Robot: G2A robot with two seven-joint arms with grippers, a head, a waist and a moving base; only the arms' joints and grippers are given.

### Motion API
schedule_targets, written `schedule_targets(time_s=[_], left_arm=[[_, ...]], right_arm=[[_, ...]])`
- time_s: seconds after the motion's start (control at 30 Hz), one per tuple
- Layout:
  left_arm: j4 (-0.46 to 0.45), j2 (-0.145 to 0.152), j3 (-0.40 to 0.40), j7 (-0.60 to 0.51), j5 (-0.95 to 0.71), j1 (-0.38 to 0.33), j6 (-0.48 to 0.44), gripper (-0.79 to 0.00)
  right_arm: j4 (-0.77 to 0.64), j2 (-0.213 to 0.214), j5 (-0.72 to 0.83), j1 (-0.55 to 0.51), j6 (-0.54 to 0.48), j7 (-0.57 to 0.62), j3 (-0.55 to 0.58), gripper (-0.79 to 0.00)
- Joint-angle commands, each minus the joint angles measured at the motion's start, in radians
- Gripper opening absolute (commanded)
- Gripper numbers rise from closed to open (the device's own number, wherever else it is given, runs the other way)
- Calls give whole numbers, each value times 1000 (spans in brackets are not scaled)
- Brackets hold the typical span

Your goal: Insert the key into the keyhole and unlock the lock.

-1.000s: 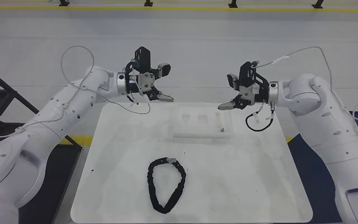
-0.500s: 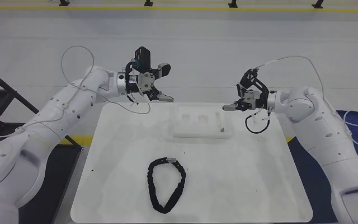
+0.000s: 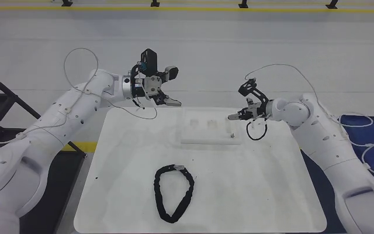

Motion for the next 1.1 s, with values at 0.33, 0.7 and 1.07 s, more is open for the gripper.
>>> schedule_targets(time_s=[0.33,0.7,1.07], left_arm=[[0,0,0,0,0,0,0,0],[0,0,0,0,0,0,0,0],[0,0,0,0,0,0,0,0]], right_arm=[[205,-92,211,48,250,149,-61,0],[308,-154,202,69,401,112,-106,0],[308,-154,202,69,401,112,-106,0]])
